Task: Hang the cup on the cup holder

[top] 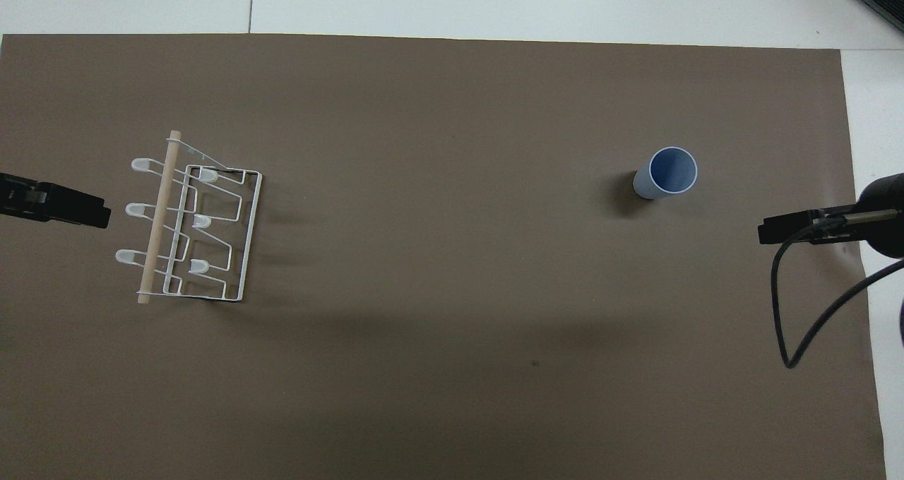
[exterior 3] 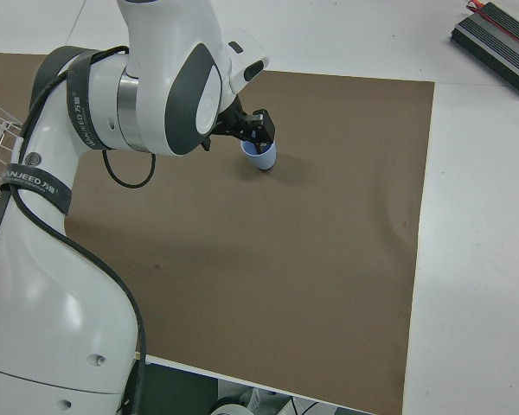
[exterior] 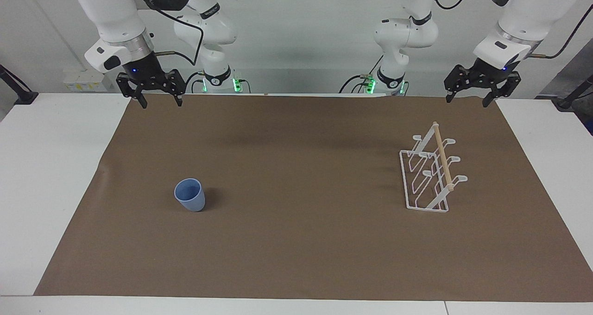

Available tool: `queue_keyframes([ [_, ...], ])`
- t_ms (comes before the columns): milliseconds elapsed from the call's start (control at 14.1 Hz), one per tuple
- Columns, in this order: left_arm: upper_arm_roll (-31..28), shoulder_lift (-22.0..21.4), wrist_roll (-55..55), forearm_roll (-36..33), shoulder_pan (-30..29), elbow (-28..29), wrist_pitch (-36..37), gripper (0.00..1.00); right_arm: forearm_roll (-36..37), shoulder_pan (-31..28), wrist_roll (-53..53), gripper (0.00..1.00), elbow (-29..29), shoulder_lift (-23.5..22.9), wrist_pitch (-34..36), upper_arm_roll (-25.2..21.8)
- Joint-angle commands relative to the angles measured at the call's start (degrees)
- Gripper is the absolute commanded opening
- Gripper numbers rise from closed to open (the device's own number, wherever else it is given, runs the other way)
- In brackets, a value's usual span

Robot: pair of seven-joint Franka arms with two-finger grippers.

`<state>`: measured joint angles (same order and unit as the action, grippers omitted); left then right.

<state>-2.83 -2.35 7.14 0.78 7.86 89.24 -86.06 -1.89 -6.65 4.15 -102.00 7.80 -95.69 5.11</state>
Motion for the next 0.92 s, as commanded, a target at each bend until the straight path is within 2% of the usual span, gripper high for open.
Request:
queue_keyframes([
  [0, 0.19, -1.43, -0.19, 0.54, -0.48, 1.81, -0.6, 1.0, -1.28, -1.0, -0.28, 1.0, -0.57, 0.54, -0.99, 0.43],
  [284, 0.19, -1.43, -0.19, 0.54, -0.48, 1.9, -0.69, 1.0, -1.28, -0.12, -0.11, 1.0, -0.74, 0.54, -2.12, 0.6],
  [568, 0.28, -1.43, -0.19, 0.54, -0.48, 1.9, -0.78, 1.0, -1.36, 2.52, 0.07, 1.0, -5.74, 0.9, -15.02, 0.86],
  [852, 0.28, -1.43, -0.1, 0.54, -0.48, 1.99, -0.78, 1.0, -1.36, 4.01, -0.02, 1.0, -11.36, -1.2, -23.03, 0.95],
])
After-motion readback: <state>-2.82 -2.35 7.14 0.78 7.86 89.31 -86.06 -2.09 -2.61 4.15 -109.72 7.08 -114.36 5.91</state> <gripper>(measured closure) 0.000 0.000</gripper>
